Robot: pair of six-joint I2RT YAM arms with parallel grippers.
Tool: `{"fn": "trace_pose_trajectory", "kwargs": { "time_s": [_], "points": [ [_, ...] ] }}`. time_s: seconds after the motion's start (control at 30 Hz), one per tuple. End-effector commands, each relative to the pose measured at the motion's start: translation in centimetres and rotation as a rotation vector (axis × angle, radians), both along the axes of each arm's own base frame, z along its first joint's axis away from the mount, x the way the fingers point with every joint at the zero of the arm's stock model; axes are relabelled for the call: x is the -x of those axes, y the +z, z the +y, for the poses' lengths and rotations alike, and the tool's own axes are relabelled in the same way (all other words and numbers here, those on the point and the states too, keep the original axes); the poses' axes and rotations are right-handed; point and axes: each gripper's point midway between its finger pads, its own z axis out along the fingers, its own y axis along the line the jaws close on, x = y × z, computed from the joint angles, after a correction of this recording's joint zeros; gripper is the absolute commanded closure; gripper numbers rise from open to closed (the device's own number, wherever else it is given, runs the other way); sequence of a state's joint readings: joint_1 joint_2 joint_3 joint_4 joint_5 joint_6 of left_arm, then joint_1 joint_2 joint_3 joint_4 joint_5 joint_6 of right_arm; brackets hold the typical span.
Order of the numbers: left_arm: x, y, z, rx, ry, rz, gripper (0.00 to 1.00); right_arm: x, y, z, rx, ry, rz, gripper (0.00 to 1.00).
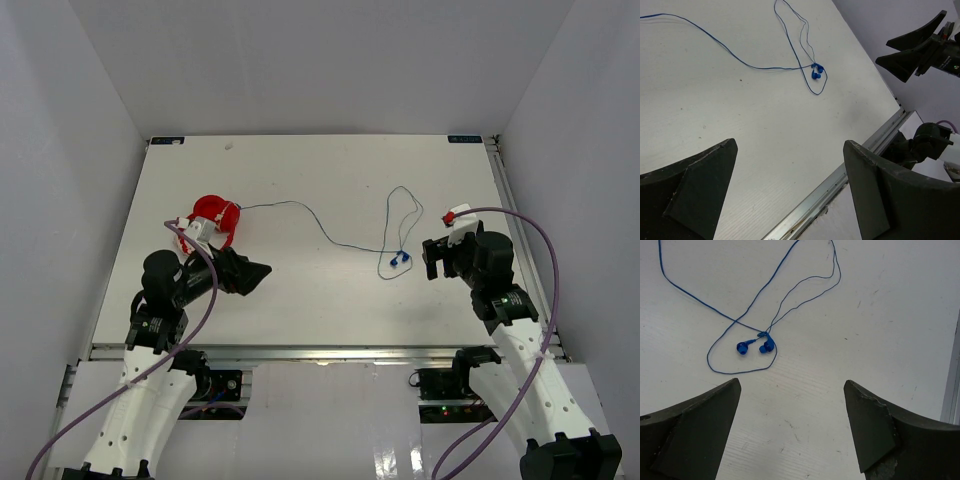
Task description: Wrap the headphones
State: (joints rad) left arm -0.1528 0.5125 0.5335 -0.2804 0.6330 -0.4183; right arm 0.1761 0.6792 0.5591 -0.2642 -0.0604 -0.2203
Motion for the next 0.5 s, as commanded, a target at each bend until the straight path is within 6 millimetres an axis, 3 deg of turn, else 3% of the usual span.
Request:
{"fn": "trace_pose_trajectory", "kwargs": {
  "time_s": [0.0,0.1,0.17,0.27,0.33,0.47],
  "points": [
    [-0.7,-0.5,0.7,-0.019,0.061,0.028,0.02,-0.3,0.9,0.8,-0.006,0.059,-0.043,0.1],
    [-1.6,-1.4,1.7,-0.039,0.139,0.078,0.02,1.0,0.0,3.0,0.017,0.247,-0.015,0.1],
    [-2.4,-2.1,2.6,-0.06,0.21,0.121,0.02,3.8,-0.5,6.0,0.038,0.545,0.021,0.1],
    [-3.0,-3.1,3.2,-0.071,0.261,0.182,0.02,5.8,0.1,8.3,0.011,0.763,0.004,0.1],
    [-3.5,-3.6,3.7,-0.079,0.305,0.231,0.02,6.4,-0.5,8.9,-0.013,0.812,0.004,0.1],
    [-4.6,-5.5,5.5,-0.099,0.441,0.36,0.02,5.7,-1.6,9.0,-0.021,0.794,-0.001,0.09]
  ]
}}
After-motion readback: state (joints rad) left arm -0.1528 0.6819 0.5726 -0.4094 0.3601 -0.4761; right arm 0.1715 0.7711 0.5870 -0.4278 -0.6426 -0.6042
